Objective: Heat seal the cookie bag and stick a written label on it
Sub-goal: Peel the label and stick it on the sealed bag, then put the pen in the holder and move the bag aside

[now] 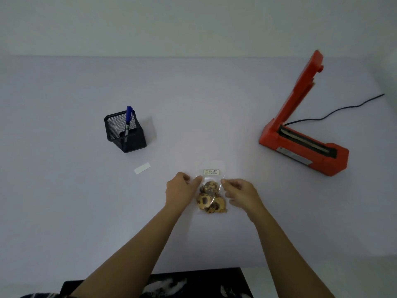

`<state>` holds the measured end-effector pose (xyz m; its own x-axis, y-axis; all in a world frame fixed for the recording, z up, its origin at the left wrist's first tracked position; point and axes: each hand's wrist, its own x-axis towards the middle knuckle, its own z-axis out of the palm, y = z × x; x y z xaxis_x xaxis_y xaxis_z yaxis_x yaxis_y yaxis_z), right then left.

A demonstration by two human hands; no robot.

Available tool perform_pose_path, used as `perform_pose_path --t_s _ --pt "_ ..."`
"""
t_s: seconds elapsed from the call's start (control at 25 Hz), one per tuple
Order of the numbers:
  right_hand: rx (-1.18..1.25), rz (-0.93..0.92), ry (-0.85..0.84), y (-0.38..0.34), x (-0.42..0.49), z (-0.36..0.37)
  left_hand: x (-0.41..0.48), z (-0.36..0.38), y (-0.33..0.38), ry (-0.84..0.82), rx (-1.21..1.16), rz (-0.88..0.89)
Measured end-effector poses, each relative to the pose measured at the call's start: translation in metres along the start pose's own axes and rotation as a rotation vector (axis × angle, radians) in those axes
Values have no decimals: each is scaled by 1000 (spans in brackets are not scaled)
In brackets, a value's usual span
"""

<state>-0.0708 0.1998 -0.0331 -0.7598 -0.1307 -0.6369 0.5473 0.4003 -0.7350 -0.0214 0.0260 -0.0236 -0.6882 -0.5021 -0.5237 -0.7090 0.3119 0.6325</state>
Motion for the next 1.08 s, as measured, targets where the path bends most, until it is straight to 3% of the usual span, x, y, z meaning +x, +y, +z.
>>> perform_pose_path --t_s 0.16,0.48,0.8,1.08 --pt "56 -13 -6 14 -12 12 -10 8 -3 -76 -69 -21" --pt "135 -90 24 -3 4 24 10 -4 6 -77 -306 -69" --pt "133 -226 27 -126 114 34 133 -42 89 19 -476 -8" --pt "155 -299 147 -224 233 50 266 -56 168 141 -447 33"
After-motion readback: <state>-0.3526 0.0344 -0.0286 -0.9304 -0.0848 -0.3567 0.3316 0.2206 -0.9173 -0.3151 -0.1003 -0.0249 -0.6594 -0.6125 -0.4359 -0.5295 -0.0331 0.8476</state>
